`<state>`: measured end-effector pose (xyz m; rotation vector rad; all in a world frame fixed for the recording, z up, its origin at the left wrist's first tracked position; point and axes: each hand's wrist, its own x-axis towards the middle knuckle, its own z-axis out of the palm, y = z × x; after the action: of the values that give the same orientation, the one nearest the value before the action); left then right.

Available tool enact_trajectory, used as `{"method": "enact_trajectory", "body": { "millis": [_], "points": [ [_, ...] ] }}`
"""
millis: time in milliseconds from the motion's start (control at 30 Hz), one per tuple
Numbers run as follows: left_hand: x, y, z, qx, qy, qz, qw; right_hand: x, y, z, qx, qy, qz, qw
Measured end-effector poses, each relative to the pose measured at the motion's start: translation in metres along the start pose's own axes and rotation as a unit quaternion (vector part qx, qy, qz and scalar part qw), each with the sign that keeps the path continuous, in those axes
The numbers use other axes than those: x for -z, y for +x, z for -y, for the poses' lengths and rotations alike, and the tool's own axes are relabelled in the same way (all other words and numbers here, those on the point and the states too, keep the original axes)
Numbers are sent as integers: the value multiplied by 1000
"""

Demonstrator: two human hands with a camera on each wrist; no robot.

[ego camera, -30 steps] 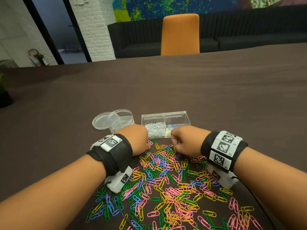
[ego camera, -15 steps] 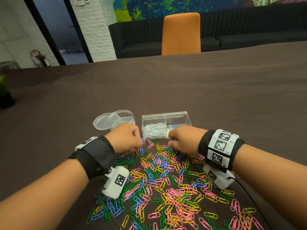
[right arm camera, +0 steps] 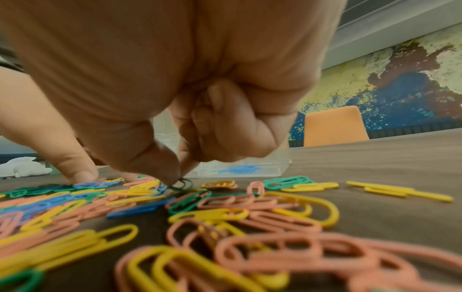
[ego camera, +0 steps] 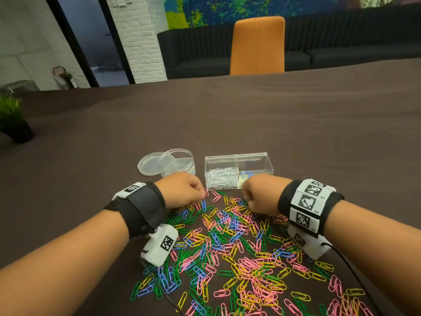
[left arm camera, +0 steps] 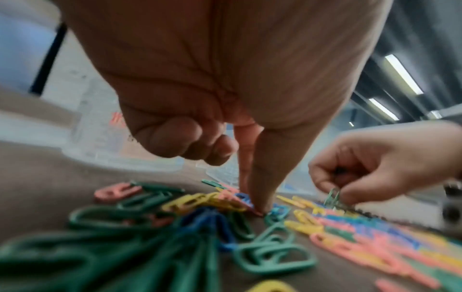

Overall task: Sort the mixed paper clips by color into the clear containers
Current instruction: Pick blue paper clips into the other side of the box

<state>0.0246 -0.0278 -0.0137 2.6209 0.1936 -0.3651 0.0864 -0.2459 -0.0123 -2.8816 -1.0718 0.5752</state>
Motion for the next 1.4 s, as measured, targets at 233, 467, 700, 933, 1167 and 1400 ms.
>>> {"method": "enact_trajectory", "body": {
  "millis": [233, 467, 700, 933, 1167, 1400],
  "points": [
    [-4, 7, -8, -56, 185, -10, 981, 2, -9, -12, -22, 5, -19, 1000],
    [5, 2, 7, -61, 24, 34, 997, 4, -11, -2, -6, -67, -50, 996],
    [15, -2, 20, -34, -117, 65, 990, 3, 10, 11, 23, -49, -7, 999],
    [8, -9, 25, 38, -393, 40, 918, 0, 8, 0, 34, 18, -28, 999],
    [9, -4, 13, 34, -478, 44, 877, 1, 11, 2, 31, 15, -29, 999],
    [9, 9, -17, 5, -402, -9, 916, -4, 15, 12, 17, -9, 21, 1000]
  ]
}}
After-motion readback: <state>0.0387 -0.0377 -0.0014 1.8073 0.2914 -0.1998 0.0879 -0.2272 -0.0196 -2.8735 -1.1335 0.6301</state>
